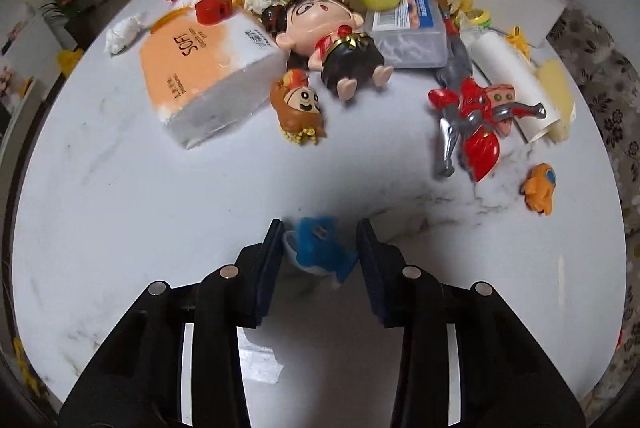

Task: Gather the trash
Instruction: 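Grasp the blue shark toy with left tool while right grasps orange rocket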

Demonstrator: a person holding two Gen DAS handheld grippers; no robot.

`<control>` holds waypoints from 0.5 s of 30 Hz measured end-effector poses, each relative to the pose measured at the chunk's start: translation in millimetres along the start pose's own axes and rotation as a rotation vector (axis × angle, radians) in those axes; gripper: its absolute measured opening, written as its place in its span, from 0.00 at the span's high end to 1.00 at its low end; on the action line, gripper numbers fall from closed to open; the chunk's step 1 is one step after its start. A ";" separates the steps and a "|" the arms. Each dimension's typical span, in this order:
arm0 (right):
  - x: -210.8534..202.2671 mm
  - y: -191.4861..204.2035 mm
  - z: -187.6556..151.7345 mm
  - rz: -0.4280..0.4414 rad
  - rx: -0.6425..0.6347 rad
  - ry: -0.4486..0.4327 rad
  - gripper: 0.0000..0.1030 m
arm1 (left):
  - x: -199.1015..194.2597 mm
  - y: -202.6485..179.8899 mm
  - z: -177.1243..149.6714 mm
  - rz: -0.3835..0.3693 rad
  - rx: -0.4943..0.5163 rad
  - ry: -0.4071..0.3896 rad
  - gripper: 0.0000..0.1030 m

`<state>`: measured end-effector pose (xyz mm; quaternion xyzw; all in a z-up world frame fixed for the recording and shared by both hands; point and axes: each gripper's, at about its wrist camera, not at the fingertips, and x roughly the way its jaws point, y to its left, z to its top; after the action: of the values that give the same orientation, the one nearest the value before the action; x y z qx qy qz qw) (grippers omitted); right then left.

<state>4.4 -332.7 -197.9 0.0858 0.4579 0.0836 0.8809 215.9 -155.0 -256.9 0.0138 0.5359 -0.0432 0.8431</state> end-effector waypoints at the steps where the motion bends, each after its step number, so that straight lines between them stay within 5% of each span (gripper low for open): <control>1: 6.1 -9.6 8.7 0.008 -0.004 0.004 0.25 | -0.3 -0.6 -1.9 0.007 0.002 -0.003 0.64; 8: 86.6 -37.8 83.4 0.036 -0.060 0.026 0.25 | -32.5 20.9 -25.9 -0.029 -0.117 -0.004 0.64; 15: 177.4 -45.5 135.4 -0.047 0.021 0.072 0.31 | -86.7 45.2 -66.7 -0.012 -0.176 -0.031 0.64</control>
<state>219.2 -346.9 -272.2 0.0812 0.4922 0.0610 0.8645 123.1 -100.3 -207.8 -0.0642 0.5245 -0.0013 0.8490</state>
